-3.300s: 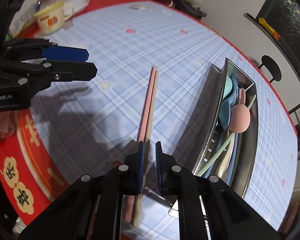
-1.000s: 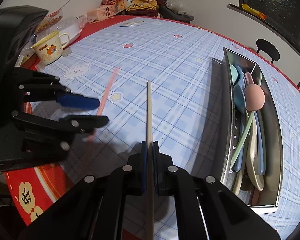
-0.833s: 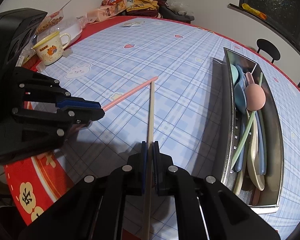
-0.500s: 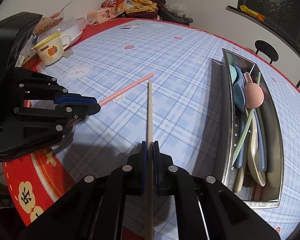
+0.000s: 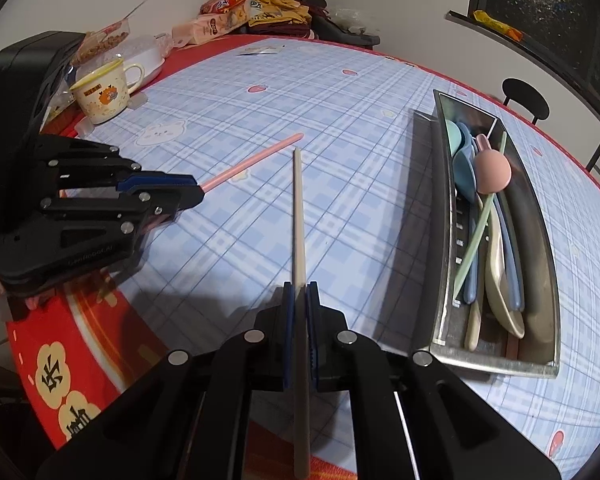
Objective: Organize utensils
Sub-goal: 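Carry the pink chopstick with the left tool while the right tool carries the beige chopstick to the tray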
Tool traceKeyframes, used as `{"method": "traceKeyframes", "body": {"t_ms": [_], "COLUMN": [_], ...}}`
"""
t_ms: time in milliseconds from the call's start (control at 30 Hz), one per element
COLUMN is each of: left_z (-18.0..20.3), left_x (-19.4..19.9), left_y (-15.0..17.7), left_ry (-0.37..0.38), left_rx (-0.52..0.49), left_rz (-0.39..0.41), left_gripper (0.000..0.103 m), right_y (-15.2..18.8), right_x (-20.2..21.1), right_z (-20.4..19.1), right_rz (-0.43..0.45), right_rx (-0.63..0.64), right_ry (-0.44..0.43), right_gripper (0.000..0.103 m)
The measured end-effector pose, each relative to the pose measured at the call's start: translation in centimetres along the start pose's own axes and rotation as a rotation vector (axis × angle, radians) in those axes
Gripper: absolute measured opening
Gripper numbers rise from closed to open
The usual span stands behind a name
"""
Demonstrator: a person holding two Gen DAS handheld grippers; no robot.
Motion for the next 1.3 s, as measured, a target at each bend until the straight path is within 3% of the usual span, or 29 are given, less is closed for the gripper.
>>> {"method": "traceKeyframes", "body": {"t_ms": [467,833,1000,1067,1167,1300], "left_z": [-0.5,-5.1,-5.1,-5.3,-4.7,-2.8], "left_x": [0.4,4.3,4.1,4.3,4.8,4.7], "left_y": [0.2,-0.7,-1.1,-1.6,-3.1,-6.3], "left_ry": [-0.001,0.075,0.112,0.174,0.195,0.265], "left_rx": [0.025,0.347,0.376,0.454,0.469,0.523], "left_rz": [0.017,0.231,0.216,0.214,0.238,0.268], "left_gripper": [0.010,0.010,0.010,0.010,0.010,0.010], "right_y": [0.1,-0.4,-0.7,-1.0,-1.5,-2.4], "right_x": [0.3,3.4,4.1,4.5,5.7,7.3], "right_z": [-0.1,1.6,2.7,3.3,4.7,8.0], "right_rz": [0.045,0.205,0.229,0.246,0.280,0.327], "right_rx": [0.001,-0.131,-0.203,-0.250,-0.323,-0.377], "right_ry": [0.005,-0.056,-0.081,-0.100,-0.124,-0.090], "right_gripper": [0.007,0.006,0.006,0.006,0.006,0.006]}}
Point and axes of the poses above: each gripper's, at about its wrist camera, not at the fingertips, and x roughly against the way its jaws point, z to its right, y to its underside, the point moved 8 cm from there along -x, roughly the way its jaws point, and after that the axes turned 12 degrees about z, right-handed, at the moved point
